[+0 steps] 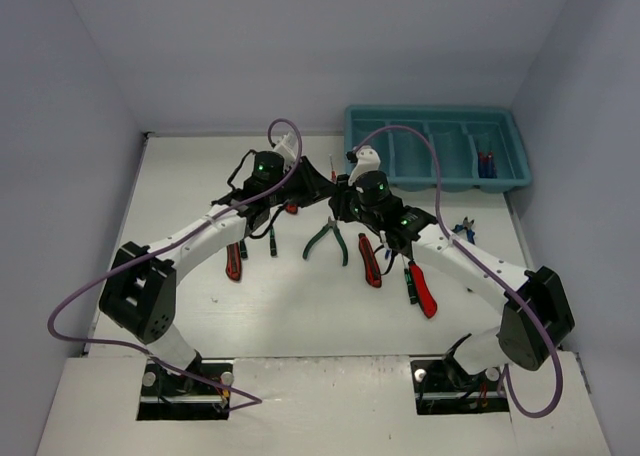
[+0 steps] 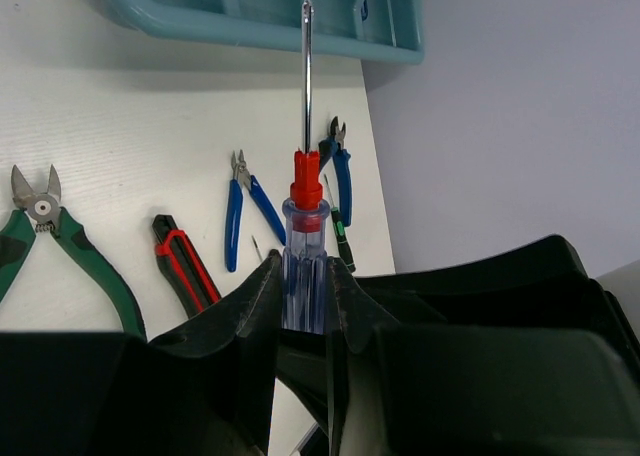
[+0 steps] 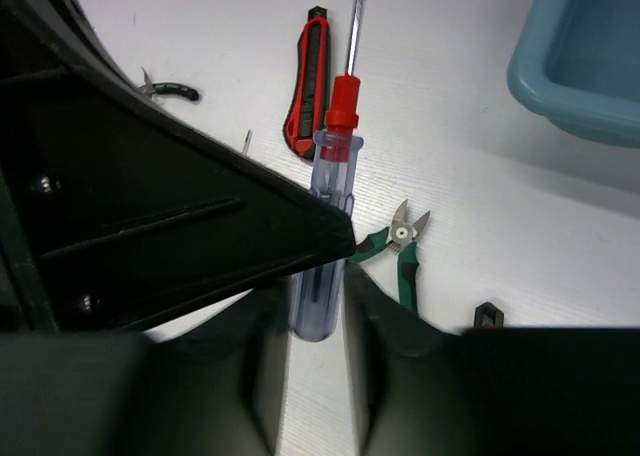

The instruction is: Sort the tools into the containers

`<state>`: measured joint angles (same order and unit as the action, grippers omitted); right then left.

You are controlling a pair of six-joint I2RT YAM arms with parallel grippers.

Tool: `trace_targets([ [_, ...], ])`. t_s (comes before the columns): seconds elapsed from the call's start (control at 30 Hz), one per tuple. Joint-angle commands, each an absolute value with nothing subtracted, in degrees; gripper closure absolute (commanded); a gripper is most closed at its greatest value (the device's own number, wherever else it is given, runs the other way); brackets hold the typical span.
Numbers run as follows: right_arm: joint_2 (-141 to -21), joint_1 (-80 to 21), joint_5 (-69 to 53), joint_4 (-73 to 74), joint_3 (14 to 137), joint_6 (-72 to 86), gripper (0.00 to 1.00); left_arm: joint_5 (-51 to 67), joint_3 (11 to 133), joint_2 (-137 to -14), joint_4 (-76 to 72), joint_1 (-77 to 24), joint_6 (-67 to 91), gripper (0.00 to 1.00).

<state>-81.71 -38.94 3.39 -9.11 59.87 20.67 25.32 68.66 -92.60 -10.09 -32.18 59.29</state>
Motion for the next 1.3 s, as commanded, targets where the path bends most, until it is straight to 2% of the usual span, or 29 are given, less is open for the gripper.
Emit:
trace_targets([
  [0.0,-80.8,-38.8,6.1,-14.7,63.4,18.2,0.96,27.3,68.9,-89.1,-13.9,-32.5,59.0,1.00],
  [0.07,-80.5,-38.8,7.1,-14.6,63.1,17.2,1.00,27.0,68.7,-89.2,-13.9,-32.5,58.4,0.97],
  [0.1,-80.3,-38.7,7.4,-14.6,62.9,16.6,1.00,26.7,68.6,-89.2,-13.8,-32.4,58.1,0.92],
  [0.17,-79.5,-38.3,8.4,-14.5,62.5,14.7,1.00,25.5,68.8,-89.0,-11.8,-32.3,56.4,0.71],
  [0.23,-78.8,-37.4,8.7,-13.9,62.4,12.7,1.00,24.0,69.6,-88.6,-8.8,-32.3,53.6,0.57],
  [0.33,-78.5,-33.3,8.4,-11.6,63.3,10.2,1.00,19.2,72.1,-87.3,-0.3,-32.1,48.9,0.40],
  [0.4,-78.8,-30.0,7.6,-9.6,64.8,6.5,1.00,15.3,74.0,-86.3,6.3,-31.7,43.7,0.35],
  [0.5,-80.4,-23.9,9.3,-5.7,68.5,0.7,1.00,8.2,76.8,-83.9,17.3,-30.6,37.3,0.33],
  [0.63,-83.7,-11.8,10.3,-4.8,72.4,-6.2,1.00,1.5,76.4,-80.2,22.9,-29.1,29.3,0.33],
  [0.9,-100.3,6.0,10.3,-4.7,84.0,-16.2,1.00,-2.8,72.9,-73.3,30.3,-27.7,21.8,0.31],
  [1.0,-105.7,9.0,9.6,-4.7,88.2,-16.9,1.00,-4.1,68.8,-69.9,30.7,-27.2,21.7,0.25],
  [1.13,-114.0,12.1,8.9,-4.7,94.4,-17.8,0.99,-5.2,65.4,-67.3,30.9,-26.9,21.6,0.23],
  [1.27,-119.7,13.5,8.5,-4.5,99.1,-17.0,0.92,-5.6,63.9,-66.3,30.9,-26.7,21.6,0.20],
])
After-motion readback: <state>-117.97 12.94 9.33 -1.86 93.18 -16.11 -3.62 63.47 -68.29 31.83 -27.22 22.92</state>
